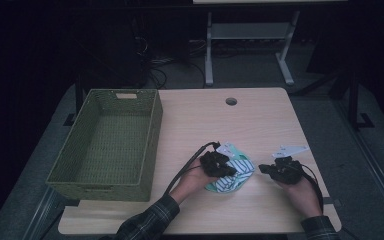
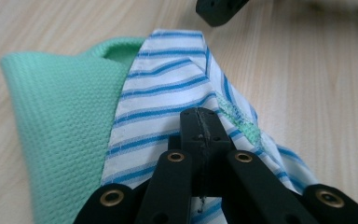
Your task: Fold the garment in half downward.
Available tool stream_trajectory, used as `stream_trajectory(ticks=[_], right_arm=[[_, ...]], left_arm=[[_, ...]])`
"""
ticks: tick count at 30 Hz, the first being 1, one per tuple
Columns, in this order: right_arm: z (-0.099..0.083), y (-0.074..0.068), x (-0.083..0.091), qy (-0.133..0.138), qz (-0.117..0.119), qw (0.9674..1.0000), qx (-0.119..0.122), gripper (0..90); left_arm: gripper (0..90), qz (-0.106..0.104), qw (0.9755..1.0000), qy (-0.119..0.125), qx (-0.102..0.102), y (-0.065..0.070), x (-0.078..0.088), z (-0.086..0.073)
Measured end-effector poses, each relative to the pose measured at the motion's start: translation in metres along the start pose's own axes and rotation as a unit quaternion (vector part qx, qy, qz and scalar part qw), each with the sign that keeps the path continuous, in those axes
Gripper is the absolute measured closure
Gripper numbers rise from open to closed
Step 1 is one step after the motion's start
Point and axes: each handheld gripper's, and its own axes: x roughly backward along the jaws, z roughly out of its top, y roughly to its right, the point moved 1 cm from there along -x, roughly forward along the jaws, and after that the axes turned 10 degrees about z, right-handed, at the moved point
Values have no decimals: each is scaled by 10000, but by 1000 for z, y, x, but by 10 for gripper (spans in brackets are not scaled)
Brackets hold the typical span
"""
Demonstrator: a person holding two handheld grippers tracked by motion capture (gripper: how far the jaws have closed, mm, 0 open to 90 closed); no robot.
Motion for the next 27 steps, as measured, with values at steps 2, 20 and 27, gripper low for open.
stream_trajectory(ticks=[2, 20, 27], right_arm=[[1, 0, 1, 43, 17, 10000, -1, 899], [53, -5, -11, 281, 478, 9981, 273, 899], [81, -6, -36, 343, 637, 9965, 422, 899]], left_arm=[[895, -24, 9999, 83, 97, -2, 8, 2], [895, 524, 9964, 225, 622, -31, 66, -23], [894, 637, 9957, 84, 663, -33, 66, -31]])
